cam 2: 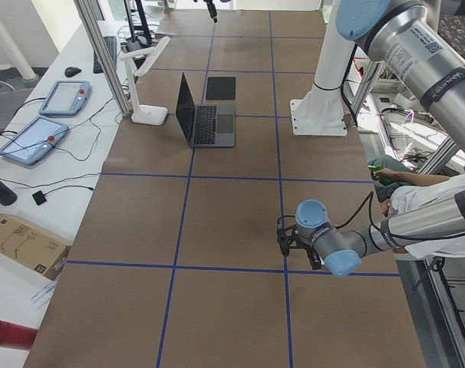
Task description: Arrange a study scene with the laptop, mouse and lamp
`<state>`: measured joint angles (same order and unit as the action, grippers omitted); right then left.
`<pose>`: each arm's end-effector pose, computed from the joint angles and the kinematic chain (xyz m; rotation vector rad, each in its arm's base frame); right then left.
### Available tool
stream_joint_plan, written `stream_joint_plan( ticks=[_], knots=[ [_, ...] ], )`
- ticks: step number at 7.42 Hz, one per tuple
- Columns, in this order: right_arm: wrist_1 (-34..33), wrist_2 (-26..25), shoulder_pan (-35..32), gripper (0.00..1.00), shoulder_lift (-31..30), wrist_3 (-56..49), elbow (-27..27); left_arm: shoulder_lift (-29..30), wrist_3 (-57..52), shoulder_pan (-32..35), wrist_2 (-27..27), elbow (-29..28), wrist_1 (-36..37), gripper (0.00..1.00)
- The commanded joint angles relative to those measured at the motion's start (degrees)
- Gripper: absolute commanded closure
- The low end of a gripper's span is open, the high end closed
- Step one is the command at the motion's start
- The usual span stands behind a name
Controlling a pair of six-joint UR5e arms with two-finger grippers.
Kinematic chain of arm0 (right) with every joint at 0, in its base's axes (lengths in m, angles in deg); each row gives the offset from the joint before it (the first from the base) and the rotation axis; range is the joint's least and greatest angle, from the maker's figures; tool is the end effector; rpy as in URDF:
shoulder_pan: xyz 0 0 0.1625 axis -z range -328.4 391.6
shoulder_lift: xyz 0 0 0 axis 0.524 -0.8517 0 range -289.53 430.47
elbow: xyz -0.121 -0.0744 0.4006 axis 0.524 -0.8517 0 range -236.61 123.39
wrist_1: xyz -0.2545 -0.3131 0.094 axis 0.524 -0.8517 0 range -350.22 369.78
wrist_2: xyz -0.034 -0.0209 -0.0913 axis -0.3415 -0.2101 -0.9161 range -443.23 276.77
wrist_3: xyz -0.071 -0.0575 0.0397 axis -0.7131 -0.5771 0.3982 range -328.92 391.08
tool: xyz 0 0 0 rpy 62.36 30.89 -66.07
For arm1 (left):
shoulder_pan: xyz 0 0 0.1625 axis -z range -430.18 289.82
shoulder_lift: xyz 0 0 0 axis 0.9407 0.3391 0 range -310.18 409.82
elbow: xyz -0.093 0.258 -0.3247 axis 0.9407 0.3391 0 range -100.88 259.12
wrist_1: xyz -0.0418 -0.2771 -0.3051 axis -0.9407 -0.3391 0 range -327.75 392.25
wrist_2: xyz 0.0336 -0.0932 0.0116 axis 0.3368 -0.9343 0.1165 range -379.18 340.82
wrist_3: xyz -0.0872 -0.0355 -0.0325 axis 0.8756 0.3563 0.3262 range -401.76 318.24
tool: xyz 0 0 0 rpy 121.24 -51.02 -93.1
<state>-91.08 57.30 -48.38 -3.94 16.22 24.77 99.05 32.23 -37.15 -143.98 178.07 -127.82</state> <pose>-0.0486 -0.5993 0.5943 -0.0262 -0.8892 -0.3755 0.1132 -0.1648 0.6937 -0.2629 0.8295 -0.0753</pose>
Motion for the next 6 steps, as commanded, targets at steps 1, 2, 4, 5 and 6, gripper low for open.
stream_joint_plan(
  ticks=[1, 2, 4, 5, 6],
  knots=[
    [0.0, 0.0, 0.1, 0.02, 0.1, 0.1, 0.0, -0.2, 6.5, -7.8, 2.2, -0.4, -3.0, 0.0],
    [0.0, 0.0, 0.1, 0.02, 0.1, 0.1, 0.0, -0.3, 6.6, -8.9, 2.5, -2.5, -4.0, 0.0],
    [0.0, 0.1, 0.3, 0.02, 0.1, 0.1, 0.0, -0.3, 7.8, -10.3, 2.8, -5.4, -8.2, 0.0],
    [0.0, 0.3, 0.5, 0.02, 0.1, 0.1, -0.1, -0.1, 9.1, -11.7, 2.8, -5.4, -8.6, 0.0],
    [0.1, 0.2, 0.5, 0.02, 0.1, 0.1, -0.1, 0.2, 9.2, -12.6, 2.9, -5.4, -8.9, 0.0]
  ],
)
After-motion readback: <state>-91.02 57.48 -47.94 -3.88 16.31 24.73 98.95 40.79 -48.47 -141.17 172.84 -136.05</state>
